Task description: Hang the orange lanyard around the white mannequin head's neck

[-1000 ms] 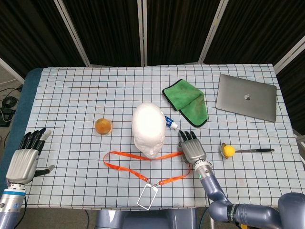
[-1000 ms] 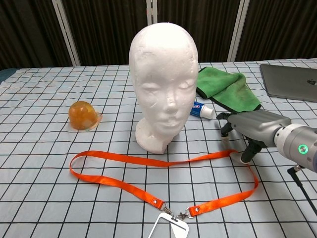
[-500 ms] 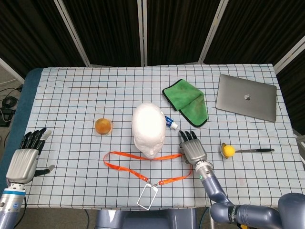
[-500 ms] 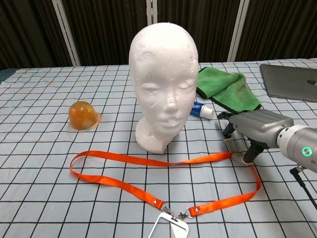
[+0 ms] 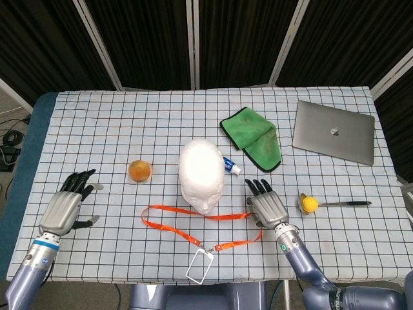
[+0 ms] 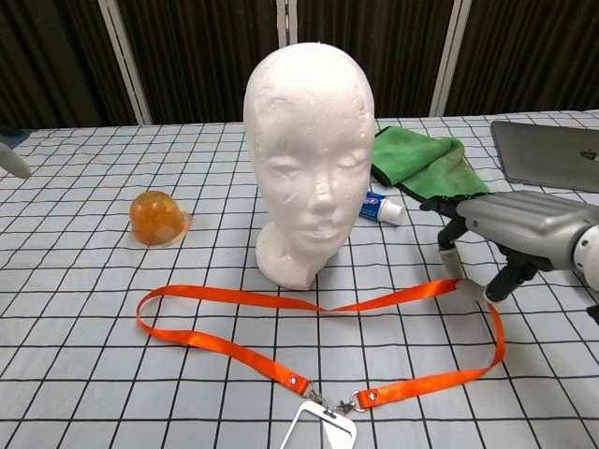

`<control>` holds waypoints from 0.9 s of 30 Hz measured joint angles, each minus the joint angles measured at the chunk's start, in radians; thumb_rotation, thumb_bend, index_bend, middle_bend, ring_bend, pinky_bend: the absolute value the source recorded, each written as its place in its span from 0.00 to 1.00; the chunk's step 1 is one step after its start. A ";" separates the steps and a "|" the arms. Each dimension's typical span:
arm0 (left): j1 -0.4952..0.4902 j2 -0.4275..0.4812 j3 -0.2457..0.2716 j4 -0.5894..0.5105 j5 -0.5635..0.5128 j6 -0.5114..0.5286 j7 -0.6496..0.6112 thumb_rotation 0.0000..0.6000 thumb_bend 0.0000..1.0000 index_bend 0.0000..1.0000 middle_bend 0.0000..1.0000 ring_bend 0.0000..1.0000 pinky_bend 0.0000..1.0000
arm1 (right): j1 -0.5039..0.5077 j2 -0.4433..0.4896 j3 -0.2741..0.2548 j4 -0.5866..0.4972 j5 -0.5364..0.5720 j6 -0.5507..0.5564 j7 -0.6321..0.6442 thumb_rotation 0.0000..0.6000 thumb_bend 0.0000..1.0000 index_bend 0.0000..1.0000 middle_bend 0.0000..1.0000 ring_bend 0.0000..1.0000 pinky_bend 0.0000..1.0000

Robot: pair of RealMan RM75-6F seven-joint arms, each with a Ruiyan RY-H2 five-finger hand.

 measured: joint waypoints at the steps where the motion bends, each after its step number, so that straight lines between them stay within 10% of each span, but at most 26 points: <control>1: -0.018 -0.019 -0.006 0.009 -0.001 -0.016 0.000 1.00 0.33 0.37 0.00 0.00 0.00 | -0.002 0.006 -0.004 -0.008 -0.007 0.001 0.001 1.00 0.37 0.71 0.03 0.00 0.00; 27: -0.283 -0.500 -0.046 0.413 -0.148 -0.226 0.184 1.00 0.44 0.49 0.00 0.00 0.00 | -0.009 0.035 -0.014 -0.028 -0.046 -0.027 0.033 1.00 0.37 0.72 0.05 0.00 0.00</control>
